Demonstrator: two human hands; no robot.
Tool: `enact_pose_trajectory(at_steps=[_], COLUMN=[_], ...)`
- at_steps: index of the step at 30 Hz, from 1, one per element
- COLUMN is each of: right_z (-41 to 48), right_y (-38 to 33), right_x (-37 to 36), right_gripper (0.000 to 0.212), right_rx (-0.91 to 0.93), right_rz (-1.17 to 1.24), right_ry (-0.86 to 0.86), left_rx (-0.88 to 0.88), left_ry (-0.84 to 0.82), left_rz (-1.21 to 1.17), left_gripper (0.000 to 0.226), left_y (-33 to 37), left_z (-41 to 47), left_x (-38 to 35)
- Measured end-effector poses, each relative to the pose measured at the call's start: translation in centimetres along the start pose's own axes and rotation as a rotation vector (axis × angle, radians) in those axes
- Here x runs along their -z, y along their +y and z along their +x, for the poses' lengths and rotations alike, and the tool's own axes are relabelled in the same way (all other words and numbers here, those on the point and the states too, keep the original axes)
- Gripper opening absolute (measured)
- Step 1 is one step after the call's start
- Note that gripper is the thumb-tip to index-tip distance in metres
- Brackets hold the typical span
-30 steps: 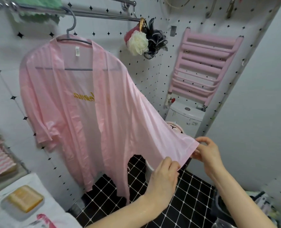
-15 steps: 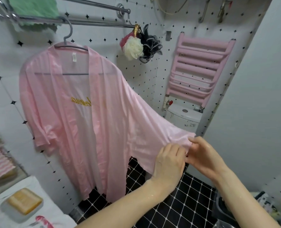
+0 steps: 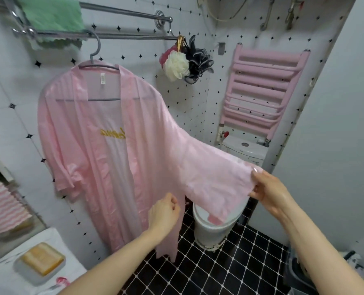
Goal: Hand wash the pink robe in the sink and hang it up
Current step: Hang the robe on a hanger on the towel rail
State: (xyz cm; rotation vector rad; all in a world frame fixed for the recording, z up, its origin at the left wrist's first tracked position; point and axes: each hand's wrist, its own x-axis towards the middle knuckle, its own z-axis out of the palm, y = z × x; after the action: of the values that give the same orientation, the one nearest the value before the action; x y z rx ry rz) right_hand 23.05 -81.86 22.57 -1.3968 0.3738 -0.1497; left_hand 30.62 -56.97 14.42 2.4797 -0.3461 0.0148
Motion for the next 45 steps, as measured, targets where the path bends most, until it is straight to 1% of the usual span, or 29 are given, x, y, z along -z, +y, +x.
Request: enact_pose_trajectory(at_steps=[1,3,6,8,9,11,12,13,15,17,20,22,23,24,25,26,28,29,30,32,35,36,39,40,41,42,43,44,45], right_z=[0.0,-0.1,-0.3,-0.4,-0.4,-0.4,-0.4,-0.5,-0.5,-0.7,-0.9,-1.1,-1.2,-1.3,-1.3,-1.3,-1.3,-1.2,-1.1,-0.9,-0.4,-0.2,0.2,0.2,0.1,0.0,-0.2,-0.4,-0.6], right_y=[-0.1,-0.5,-0.8,-0.9,-0.9,-0.8,-0.6,-0.6,-0.7,-0.9,-1.2,-1.3,-1.3,-1.4,-1.5,-1.6,-1.9,-2.1,-2.2,-2.5,-2.7,-2.8,-2.5,-2.3,-2.0,-1.7,-1.3,-1.0,-0.7], right_x=[0.3,0.7,1.3,1.4,1.3,1.5,1.6,1.7,1.6,1.5,1.4,1.4,1.4,1.5,1.6,1.8,2.1,2.3,2.3,2.1,1.7,1.5,1.2,1.1,0.8,0.5,0.1,-0.4,-0.9], right_gripper=[0.033,0.034,0.037,0.037,0.038,0.045,0.051,0.052,0.042,0.039,0.033,0.032,0.033,0.034,0.035,0.035,0.036,0.037,0.038,0.036,0.035,0.036,0.033,0.033,0.033,0.033,0.032,0.031,0.031], right_rx=[0.008,-0.014,0.002,0.000,-0.009,-0.015,-0.022,-0.030,-0.036,-0.032,-0.023,-0.024,-0.020,-0.014,-0.006,0.003,0.027,0.045,0.060,0.086,0.125,0.135,0.143,0.135,0.121,0.101,0.080,0.060,0.043], right_rz=[-0.007,-0.020,0.003,0.009,0.018,0.041,0.049,0.053,0.086,0.133,0.148,0.134,0.136,0.143,0.154,0.165,0.184,0.186,0.183,0.182,0.192,0.186,0.112,0.058,0.004,-0.035,-0.051,-0.041,-0.013], right_ry=[-0.005,-0.150,-0.147,-0.223,-0.219,-0.136,-0.135,-0.170,-0.199,-0.181,-0.187,-0.187,-0.183,-0.178,-0.168,-0.155,-0.116,-0.102,-0.091,-0.075,-0.048,-0.042,-0.022,-0.025,-0.046,-0.078,-0.109,-0.127,-0.129], left_rx=[0.031,0.079,0.122,0.134,0.138,0.150,0.166,0.204,0.338,0.494,0.602,0.618,0.636,0.669,0.719,0.759,0.812,0.821,0.822,0.831,0.853,0.855,0.831,0.794,0.730,0.639,0.507,0.315,0.092], left_ry=[-0.010,-0.026,-0.040,-0.050,-0.060,-0.090,-0.120,-0.154,-0.261,-0.409,-0.544,-0.602,-0.596,-0.553,-0.481,-0.400,-0.277,-0.236,-0.198,-0.109,-0.006,-0.001,-0.097,-0.113,-0.077,0.021,0.167,0.297,0.347], left_rz=[-0.011,-0.011,-0.017,-0.031,-0.037,-0.062,-0.120,-0.236,-0.550,-0.819,-1.076,-1.199,-1.250,-1.285,-1.316,-1.339,-1.317,-1.292,-1.274,-1.262,-1.201,-1.184,-1.115,-1.065,-0.945,-0.764,-0.602,-0.521,-0.528], left_gripper=[0.009,0.010,0.010,0.009,0.009,0.008,0.008,0.008,0.009,0.012,0.048,0.058,0.054,0.041,0.023,0.011,0.012,0.008,0.010,0.023,0.022,0.020,0.020,0.020,0.016,0.008,0.004,0.013,0.021], left_y=[-0.6,-1.4,-2.0,-1.9,-1.9,-1.8,-1.7,-1.5,-0.6,0.7,1.6,2.5,2.9,3.4,3.7,3.7,3.2,2.7,2.4,1.6,1.1,1.0,0.3,0.2,0.1,0.3,0.9,1.8,3.2], left_z=[0.3,0.8,1.5,1.9,2.1,2.7,3.0,3.4,3.8,4.1,4.9,5.7,6.0,6.3,6.6,6.7,6.9,6.9,6.8,6.6,6.3,6.1,5.6,5.3,5.0,4.5,3.8,2.7,1.5], left_x=[-0.1,-0.4,-0.5,-0.7,-0.7,-1.1,-1.4,-1.8,-2.1,-2.0,-2.7,-3.1,-3.3,-3.4,-3.5,-3.7,-4.2,-4.4,-4.5,-5.0,-5.1,-5.1,-4.9,-4.8,-4.8,-4.6,-4.2,-3.6,-2.9])
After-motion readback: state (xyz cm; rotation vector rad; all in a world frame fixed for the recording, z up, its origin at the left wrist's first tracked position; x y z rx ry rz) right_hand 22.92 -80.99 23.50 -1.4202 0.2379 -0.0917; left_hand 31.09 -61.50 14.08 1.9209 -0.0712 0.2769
